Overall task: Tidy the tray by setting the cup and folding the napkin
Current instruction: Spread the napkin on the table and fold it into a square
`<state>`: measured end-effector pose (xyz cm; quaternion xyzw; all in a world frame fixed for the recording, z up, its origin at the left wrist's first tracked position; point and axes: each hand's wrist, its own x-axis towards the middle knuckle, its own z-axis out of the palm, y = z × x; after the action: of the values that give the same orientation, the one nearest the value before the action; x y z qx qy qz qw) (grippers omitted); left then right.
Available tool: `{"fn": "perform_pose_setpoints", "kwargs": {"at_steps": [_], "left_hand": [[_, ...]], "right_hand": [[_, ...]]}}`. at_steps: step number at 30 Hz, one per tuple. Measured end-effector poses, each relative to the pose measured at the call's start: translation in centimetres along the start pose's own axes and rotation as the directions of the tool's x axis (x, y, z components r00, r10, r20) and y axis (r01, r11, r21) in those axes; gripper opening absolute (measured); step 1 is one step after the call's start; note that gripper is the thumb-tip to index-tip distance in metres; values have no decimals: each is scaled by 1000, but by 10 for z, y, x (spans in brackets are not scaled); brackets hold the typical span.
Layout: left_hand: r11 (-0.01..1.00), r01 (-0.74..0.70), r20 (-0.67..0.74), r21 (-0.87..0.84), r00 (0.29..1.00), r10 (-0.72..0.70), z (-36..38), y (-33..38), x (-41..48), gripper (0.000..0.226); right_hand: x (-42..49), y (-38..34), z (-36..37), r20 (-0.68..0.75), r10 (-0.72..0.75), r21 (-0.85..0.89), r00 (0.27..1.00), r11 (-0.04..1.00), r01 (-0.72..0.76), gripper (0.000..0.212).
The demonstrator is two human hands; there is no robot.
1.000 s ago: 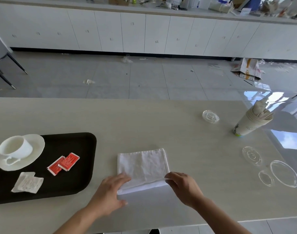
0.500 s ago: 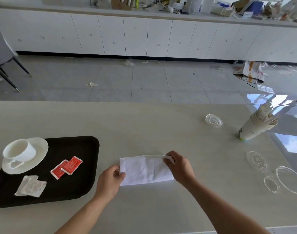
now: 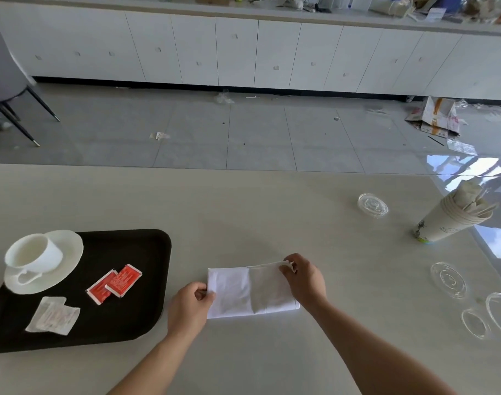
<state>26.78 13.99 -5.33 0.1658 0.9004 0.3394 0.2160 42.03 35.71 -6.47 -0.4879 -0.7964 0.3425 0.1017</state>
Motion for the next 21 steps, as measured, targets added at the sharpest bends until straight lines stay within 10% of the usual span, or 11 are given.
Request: {"fn": "perform_pose_setpoints", "kwargs": {"at_steps": [6, 9, 13, 21], "left_hand": [[997, -17, -86, 80, 996, 24, 7, 1, 0, 24], [926, -221, -142, 304, 951, 274, 12, -3, -8, 43], [621, -526, 96, 581, 802, 590, 21, -1, -6, 66], [518, -543, 284, 661, 819, 498, 39, -1, 12, 79]], "right_hand": [[-4, 1, 2, -125, -68, 7, 990, 998, 69, 30], [-22, 1, 3, -286, -303, -105, 909, 953, 285, 31], [-51, -10, 27, 2, -620, -359, 785, 732, 579, 48], [-37, -10, 40, 255, -406, -546, 877, 689, 477, 76]]}}
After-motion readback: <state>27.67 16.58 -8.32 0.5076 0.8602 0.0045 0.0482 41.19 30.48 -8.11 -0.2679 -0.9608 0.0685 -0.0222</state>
